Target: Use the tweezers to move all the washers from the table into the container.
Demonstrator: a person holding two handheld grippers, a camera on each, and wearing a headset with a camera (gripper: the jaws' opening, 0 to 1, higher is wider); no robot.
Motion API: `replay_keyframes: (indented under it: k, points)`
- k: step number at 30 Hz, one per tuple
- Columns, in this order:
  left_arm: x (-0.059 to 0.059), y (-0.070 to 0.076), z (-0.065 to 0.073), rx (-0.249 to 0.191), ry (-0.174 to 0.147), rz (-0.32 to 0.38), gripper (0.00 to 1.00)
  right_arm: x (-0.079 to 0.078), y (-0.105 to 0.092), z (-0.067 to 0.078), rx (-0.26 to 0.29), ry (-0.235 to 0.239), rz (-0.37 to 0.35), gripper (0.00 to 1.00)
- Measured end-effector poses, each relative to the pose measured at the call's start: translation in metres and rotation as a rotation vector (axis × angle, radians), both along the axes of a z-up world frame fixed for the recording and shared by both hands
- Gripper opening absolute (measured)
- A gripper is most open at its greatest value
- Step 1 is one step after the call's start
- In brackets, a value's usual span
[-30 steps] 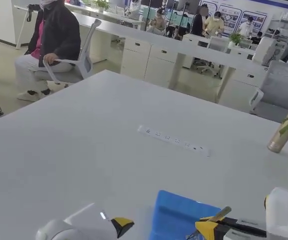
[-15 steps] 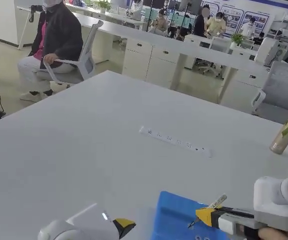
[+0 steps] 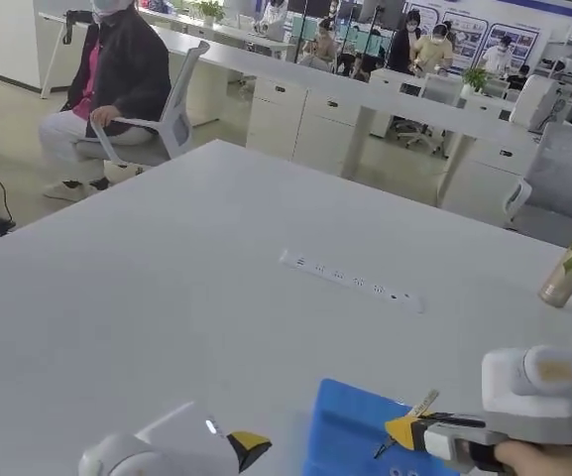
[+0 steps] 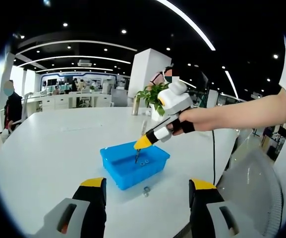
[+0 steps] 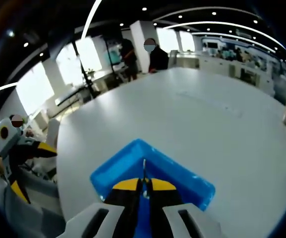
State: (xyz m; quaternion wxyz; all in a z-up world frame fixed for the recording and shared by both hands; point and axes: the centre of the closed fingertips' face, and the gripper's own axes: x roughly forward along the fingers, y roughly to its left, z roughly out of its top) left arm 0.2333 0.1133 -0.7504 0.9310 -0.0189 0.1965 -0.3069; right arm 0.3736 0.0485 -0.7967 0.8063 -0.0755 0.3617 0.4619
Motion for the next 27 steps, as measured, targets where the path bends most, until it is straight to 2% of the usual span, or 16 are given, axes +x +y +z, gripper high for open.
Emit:
replay_keyframes:
  k: [20, 27]
  points:
    - [0.000, 0.001, -0.001, 0.002, 0.002, 0.000, 0.67, -0.001, 0.003, -0.018, -0.067, 0.028, 0.027, 0.03]
    - [0.000, 0.002, -0.002, 0.011, 0.003, -0.002, 0.66, -0.001, 0.002, -0.019, -0.071, 0.030, 0.029, 0.03]
